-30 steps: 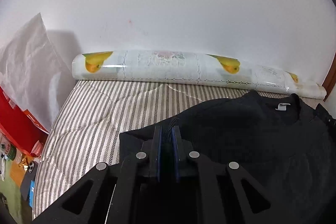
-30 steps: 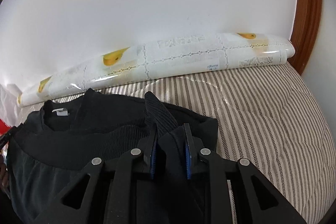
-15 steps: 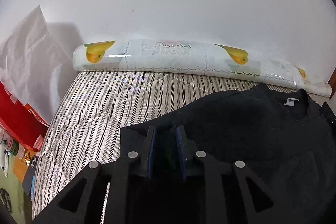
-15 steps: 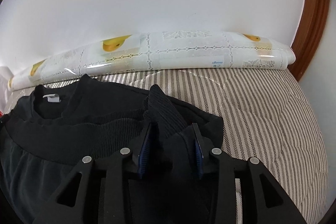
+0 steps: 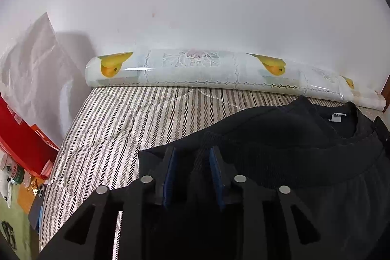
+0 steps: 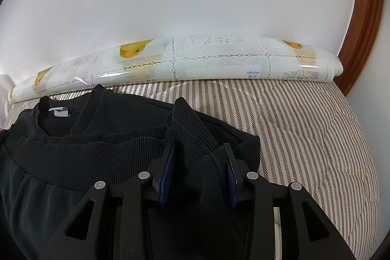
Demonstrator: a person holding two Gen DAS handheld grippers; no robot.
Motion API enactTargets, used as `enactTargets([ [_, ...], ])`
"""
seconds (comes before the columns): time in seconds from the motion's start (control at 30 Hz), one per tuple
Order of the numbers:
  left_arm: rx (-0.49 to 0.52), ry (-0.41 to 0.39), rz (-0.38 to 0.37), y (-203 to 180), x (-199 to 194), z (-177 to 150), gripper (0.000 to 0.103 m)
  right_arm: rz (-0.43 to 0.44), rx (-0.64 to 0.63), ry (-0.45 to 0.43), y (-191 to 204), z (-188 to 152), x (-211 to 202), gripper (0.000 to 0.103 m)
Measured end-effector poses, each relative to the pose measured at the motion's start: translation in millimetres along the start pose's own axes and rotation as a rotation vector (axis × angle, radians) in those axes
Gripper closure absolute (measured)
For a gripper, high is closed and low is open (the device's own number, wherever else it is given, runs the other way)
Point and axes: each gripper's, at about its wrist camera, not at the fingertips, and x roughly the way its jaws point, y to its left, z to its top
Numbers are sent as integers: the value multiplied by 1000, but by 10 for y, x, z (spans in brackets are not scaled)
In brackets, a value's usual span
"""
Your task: Fold small clothes
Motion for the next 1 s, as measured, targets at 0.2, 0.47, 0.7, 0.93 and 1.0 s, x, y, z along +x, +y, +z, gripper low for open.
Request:
enactTargets([
  [0.2, 14, -31, 20, -35, -72, -7, 45, 1, 2, 1, 2, 0, 0, 65],
  [0.47, 13, -30, 27, -29, -67, -1, 36, -10, -7, 2, 29, 1, -1, 65],
  [0.7, 23, -19, 58, -53, -33, -8, 36, -15, -10, 0, 37, -4, -8, 65],
  [0.93, 33, -18, 59, -71, -34, -20, 33, -21, -18, 0, 33, -8, 3, 64],
  [1.0, 35, -19, 59, -80, -38, -22, 33, -22, -20, 1, 34, -9, 5, 64],
])
